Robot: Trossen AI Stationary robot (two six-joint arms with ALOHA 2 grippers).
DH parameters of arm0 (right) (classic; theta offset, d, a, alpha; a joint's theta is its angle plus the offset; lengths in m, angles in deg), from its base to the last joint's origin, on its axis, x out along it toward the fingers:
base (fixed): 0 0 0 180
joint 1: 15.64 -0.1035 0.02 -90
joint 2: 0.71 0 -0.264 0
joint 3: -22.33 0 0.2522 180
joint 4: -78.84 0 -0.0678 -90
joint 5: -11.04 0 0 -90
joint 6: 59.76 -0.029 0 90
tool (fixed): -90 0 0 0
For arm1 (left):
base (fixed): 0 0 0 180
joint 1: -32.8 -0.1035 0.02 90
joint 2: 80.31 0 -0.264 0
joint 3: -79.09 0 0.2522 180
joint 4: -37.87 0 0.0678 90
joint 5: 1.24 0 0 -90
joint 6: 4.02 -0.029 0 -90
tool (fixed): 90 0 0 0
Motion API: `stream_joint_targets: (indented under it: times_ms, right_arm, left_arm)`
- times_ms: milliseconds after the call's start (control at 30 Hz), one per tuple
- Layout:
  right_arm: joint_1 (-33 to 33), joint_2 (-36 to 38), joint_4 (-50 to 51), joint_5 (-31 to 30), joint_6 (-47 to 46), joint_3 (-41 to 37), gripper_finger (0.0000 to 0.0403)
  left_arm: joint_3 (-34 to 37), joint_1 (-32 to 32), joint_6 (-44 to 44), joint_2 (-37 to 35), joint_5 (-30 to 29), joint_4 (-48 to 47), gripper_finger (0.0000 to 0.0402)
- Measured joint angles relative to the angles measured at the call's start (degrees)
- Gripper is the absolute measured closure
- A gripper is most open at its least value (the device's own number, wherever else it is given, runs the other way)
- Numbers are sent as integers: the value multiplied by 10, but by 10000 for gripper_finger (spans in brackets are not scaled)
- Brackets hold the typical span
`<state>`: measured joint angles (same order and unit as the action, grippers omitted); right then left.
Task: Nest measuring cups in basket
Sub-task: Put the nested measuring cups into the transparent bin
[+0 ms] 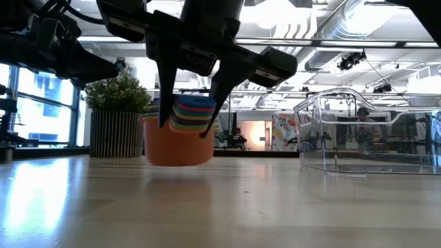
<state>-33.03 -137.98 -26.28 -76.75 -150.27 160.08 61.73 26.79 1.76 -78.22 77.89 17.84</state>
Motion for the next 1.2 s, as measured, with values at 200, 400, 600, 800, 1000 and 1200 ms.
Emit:
stream_joint_targets:
  times_ms: [200,400,600,800,1000,1200]
  right_arm:
    - [-1,0,-2,-7,-1,1,272]
    - [-6,8,-2,-9,-14,1,272]
    - [-9,29,24,-27,-29,1,273]
    - [-10,53,63,-32,-35,1,273]
    - [-10,85,122,-41,-35,1,273]
    - [-2,122,192,-67,-35,1,273]
  left_arm:
    - [0,0,0,0,0,0,289]
    - [0,0,0,0,0,0,289]
    - [0,0,0,0,0,0,289]
    - [0,0,0,0,0,0,289]
    - [0,0,0,0,0,0,289]
    - [0,0,0,0,0,0,289]
